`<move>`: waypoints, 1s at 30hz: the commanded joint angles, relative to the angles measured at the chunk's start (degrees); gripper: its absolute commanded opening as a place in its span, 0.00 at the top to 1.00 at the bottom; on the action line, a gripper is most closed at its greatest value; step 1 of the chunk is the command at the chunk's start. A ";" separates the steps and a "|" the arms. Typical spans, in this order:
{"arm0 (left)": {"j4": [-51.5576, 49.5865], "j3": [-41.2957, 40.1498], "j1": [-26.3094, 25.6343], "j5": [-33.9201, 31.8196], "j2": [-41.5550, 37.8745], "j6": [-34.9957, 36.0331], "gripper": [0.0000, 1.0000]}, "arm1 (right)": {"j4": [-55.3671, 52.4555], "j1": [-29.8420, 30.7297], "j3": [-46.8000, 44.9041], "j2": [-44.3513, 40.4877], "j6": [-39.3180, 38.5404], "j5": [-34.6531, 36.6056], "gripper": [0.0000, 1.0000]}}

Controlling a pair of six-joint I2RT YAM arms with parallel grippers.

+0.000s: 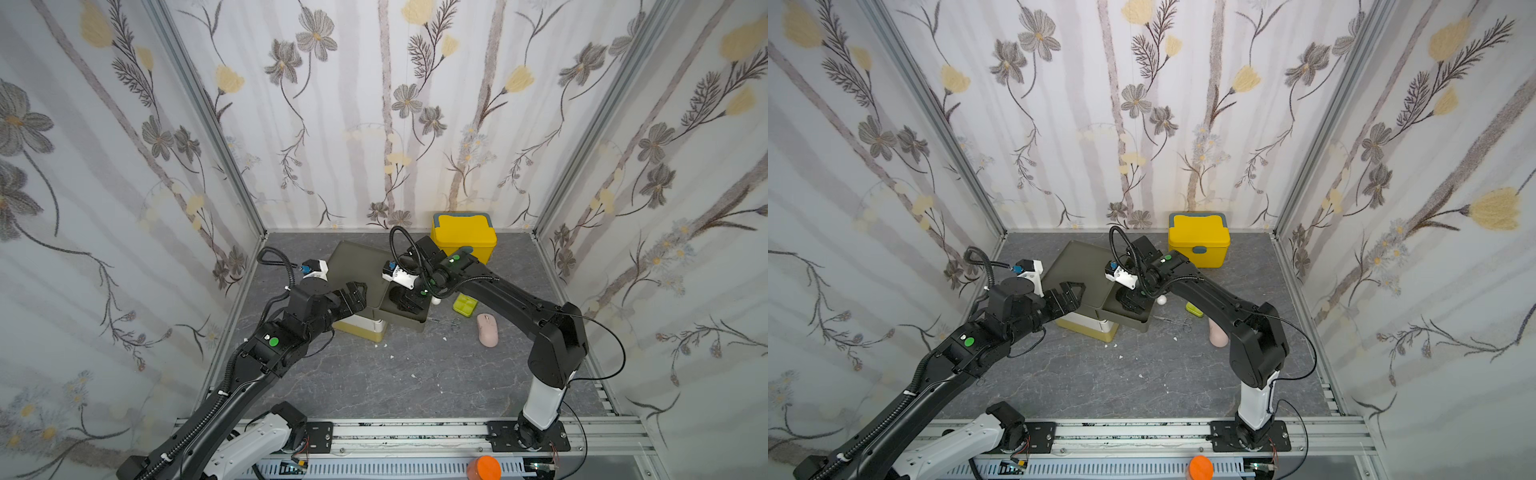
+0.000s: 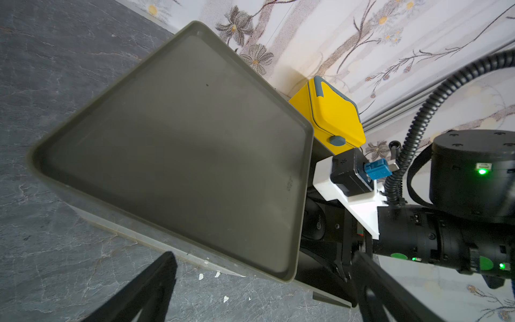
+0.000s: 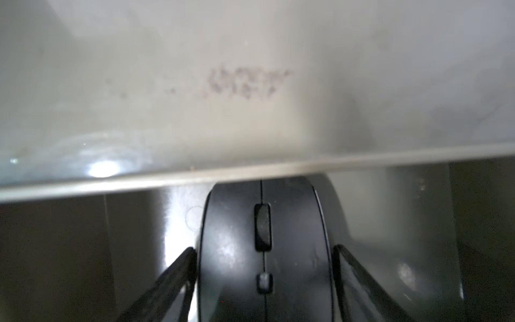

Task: Take the mice out of the drawer
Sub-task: Pick up the mouse from the drawer.

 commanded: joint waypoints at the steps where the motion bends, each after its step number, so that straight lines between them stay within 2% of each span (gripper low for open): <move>1: 0.60 0.57 0.03 -0.04 0.02 0.12 0.00 | -0.57 -0.28 0.50 -0.36 0.22 -0.65 0.29; 6: 0.94 0.57 0.05 -0.21 -0.01 0.12 0.00 | -0.41 -0.62 0.62 -0.86 0.87 0.43 0.36; 13: 1.12 1.44 0.07 0.06 0.83 0.29 0.00 | 1.34 -1.00 0.62 -2.35 2.85 1.46 0.40; 19: 1.04 1.70 0.14 -0.12 0.55 0.56 0.00 | 1.52 -2.15 0.28 -3.42 5.05 2.94 0.42; 30: 0.99 2.65 0.13 0.14 1.38 0.74 0.00 | 2.49 -4.09 0.74 -5.97 9.93 1.35 0.43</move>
